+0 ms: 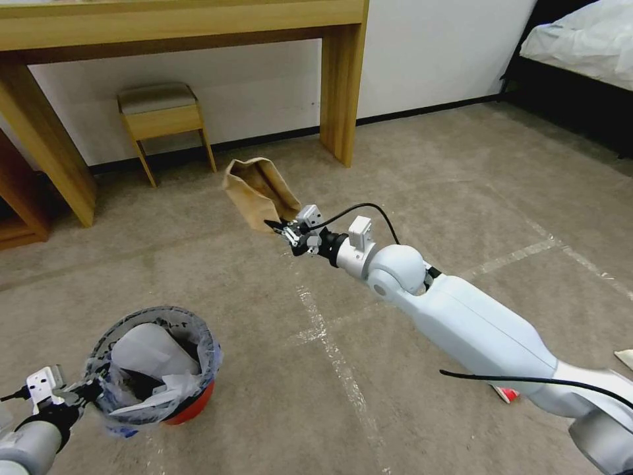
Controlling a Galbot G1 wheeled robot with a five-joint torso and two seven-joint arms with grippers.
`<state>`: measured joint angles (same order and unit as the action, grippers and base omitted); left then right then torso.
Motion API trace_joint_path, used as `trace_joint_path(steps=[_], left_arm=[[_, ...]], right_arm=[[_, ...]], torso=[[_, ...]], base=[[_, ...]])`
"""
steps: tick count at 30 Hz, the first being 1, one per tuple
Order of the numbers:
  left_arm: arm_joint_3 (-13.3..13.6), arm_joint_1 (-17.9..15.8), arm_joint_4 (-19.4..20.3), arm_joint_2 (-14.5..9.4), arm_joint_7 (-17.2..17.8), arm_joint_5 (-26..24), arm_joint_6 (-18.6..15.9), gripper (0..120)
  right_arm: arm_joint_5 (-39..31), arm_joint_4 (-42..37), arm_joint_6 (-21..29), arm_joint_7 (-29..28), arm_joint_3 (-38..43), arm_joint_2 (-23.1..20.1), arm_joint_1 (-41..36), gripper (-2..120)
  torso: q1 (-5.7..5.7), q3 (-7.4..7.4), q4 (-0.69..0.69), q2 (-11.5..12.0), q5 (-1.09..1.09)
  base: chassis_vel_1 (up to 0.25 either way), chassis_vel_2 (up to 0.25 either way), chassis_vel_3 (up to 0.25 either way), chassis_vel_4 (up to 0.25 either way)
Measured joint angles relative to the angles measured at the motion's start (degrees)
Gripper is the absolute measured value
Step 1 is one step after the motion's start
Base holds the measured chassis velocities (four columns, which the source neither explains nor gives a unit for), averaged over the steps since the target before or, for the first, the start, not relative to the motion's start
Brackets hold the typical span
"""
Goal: Pick up the trash bin and place the garbage on the floor into it.
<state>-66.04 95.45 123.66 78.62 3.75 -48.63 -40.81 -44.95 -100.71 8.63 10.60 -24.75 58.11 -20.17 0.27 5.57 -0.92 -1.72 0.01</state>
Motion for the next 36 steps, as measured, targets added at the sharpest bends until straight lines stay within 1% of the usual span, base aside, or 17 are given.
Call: trace_joint_path(steps=[1,3,5,9,11,12,14,16,18,27,36], left_arm=[[0.10,-0.04,0.00,-0.02,0.02,0.00,-0.01,1],[0.10,-0.04,0.00,-0.02,0.02,0.00,-0.01,1],[0.25,-0.16,0.03,-0.04,0.03,0.00,-0.05,1],[0.33,-0.22,0.15,-0.03,0.05,0.00,-0.09,1],[0.40,-0.33,0.24,0.04,0.10,0.00,-0.13,1],[0.40,-0.33,0.24,0.04,0.10,0.00,-0.13,1],[0.50,-0.40,0.25,0.17,0.14,0.02,-0.15,1],[0.54,-0.41,0.25,0.22,0.14,0.04,-0.17,1],[0.63,-0.51,0.25,0.23,0.17,0.09,-0.22,1],[0.66,-0.73,0.27,0.28,0.18,0.13,-0.23,1],[0.38,-0.73,0.54,0.30,0.18,-0.03,-0.25,1]], right_arm=[[-1.53,-2.19,-0.03,-0.36,-1.38,-0.22,0.03,0],[-1.53,-2.19,-0.03,-0.36,-1.38,-0.22,0.03,0],[-3.86,-4.64,-0.20,-1.11,-4.50,0.15,1.06,0],[-5.23,-5.36,-0.22,-2.07,-7.08,1.15,2.65,0],[-6.29,-5.32,-0.23,-3.00,-9.87,2.90,4.33,0],[-6.29,-5.32,-0.23,-3.00,-9.87,2.90,4.33,0],[-7.03,-4.77,-0.30,-3.58,-12.00,4.89,5.36,0],[-7.28,-4.55,-0.42,-3.68,-12.80,5.52,5.59,0],[-7.70,-3.25,-0.82,-3.87,-16.07,7.67,6.43,0],[-5.90,0.71,-1.79,-3.90,-22.51,10.38,7.61,0],[-4.28,5.02,-2.18,-3.72,-25.78,12.63,7.88,0]], torso=[[0.00,-0.01,0.00,0.00,-0.01],[0.00,-0.01,0.00,0.00,-0.01],[0.00,0.00,0.00,0.00,-0.01],[0.00,0.00,0.00,-0.01,-0.01],[0.00,0.00,0.00,0.00,-0.01],[0.00,0.00,0.00,0.00,-0.01],[0.00,0.00,0.00,0.00,-0.02],[0.00,0.00,0.00,0.00,-0.02],[0.00,0.00,0.00,0.00,-0.02],[0.00,0.00,0.00,0.00,-0.02],[0.00,0.00,0.00,0.00,-0.01]], base=[[0.000,0.000,0.000,0.000],[0.000,0.000,0.000,0.000],[0.000,0.000,0.000,0.000],[0.000,0.000,0.000,0.000],[0.000,0.000,0.000,0.000],[0.000,0.000,0.000,0.000],[0.000,0.000,0.000,0.000],[0.000,0.000,0.000,0.000],[0.000,0.000,0.000,0.000],[0.000,0.000,0.000,0.000],[0.000,0.000,0.000,0.000]])
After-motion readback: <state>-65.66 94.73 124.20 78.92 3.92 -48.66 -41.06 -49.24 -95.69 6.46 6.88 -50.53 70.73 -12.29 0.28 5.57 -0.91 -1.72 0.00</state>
